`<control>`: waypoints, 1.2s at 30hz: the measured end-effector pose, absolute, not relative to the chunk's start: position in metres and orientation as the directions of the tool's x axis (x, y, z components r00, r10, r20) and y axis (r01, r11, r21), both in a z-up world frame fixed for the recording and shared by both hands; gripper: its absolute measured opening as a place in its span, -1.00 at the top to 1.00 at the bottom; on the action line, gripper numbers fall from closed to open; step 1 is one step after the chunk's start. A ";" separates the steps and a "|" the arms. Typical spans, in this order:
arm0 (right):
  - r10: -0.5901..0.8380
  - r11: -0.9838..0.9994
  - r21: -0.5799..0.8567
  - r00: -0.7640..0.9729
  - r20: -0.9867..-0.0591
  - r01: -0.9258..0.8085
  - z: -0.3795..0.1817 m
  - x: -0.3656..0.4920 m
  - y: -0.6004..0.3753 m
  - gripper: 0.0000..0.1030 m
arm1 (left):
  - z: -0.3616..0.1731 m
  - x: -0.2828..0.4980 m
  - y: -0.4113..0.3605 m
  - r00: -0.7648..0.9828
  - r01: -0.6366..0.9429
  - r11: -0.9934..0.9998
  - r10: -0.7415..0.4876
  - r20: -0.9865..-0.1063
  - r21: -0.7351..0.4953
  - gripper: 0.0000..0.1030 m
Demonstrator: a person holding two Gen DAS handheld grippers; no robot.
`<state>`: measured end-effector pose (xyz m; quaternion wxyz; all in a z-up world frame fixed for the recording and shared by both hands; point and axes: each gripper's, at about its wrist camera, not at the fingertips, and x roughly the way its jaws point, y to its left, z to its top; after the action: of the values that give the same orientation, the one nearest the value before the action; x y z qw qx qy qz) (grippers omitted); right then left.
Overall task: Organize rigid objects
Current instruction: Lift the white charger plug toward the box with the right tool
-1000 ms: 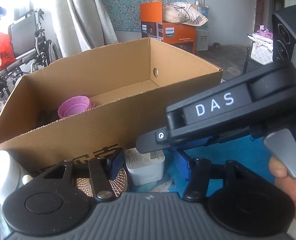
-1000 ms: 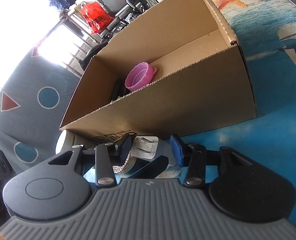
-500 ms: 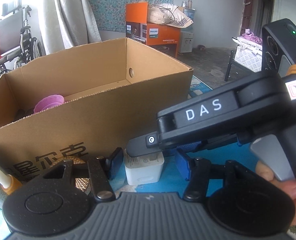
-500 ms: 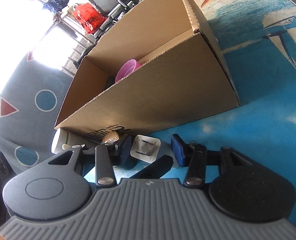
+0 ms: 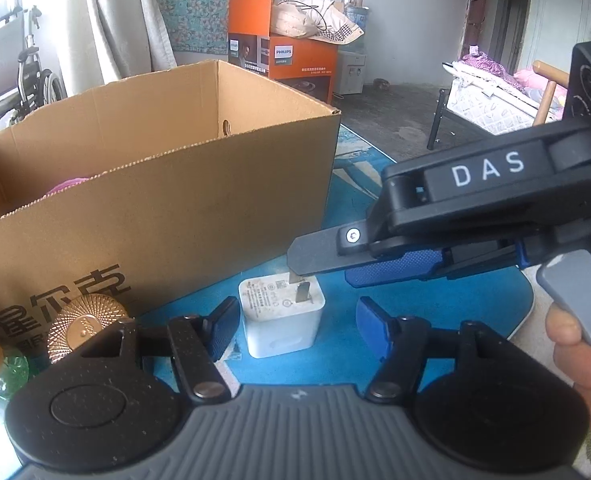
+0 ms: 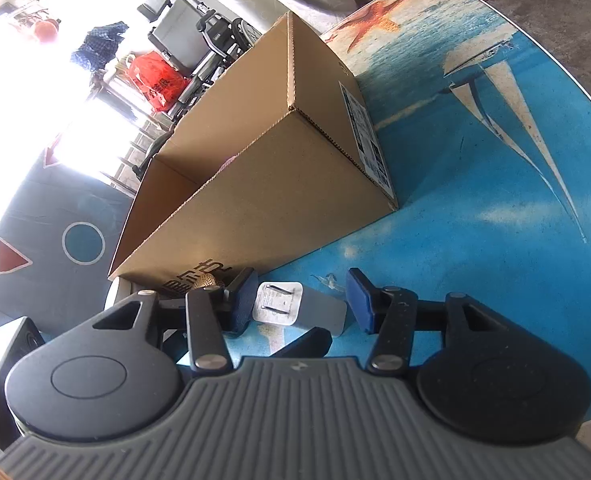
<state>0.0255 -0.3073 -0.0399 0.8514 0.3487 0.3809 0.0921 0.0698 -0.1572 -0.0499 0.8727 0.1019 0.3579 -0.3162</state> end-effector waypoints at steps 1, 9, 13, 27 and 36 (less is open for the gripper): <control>0.420 0.745 0.658 0.690 -0.589 0.108 -0.041 0.026 -0.305 0.03 | -0.052 0.071 -0.159 0.546 0.622 0.782 -0.474 -0.691 -0.044 -0.28; 0.422 0.749 0.654 0.684 -0.595 0.107 -0.049 0.034 -0.298 -0.04 | -0.066 0.077 -0.167 0.569 0.601 0.799 -0.434 -0.698 -0.006 -0.15; 0.417 0.768 0.634 0.678 -0.606 0.094 -0.051 0.037 -0.292 -0.05 | -0.069 0.079 -0.174 0.578 0.597 0.802 -0.423 -0.698 0.009 -0.04; 0.410 0.786 0.613 0.671 -0.618 0.084 -0.055 0.043 -0.288 -0.13 | -0.075 0.076 -0.176 0.603 0.580 0.815 -0.419 -0.679 0.011 0.10; 0.407 0.790 0.609 0.686 -0.603 0.066 -0.045 0.034 -0.287 0.13 | -0.067 0.069 -0.171 0.598 0.581 0.814 -0.435 -0.673 -0.010 0.11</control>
<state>0.0340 -0.2872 -0.0454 0.8649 0.3083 0.3837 0.0986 0.0686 -0.1711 -0.0666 0.8875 0.1057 0.3452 -0.2862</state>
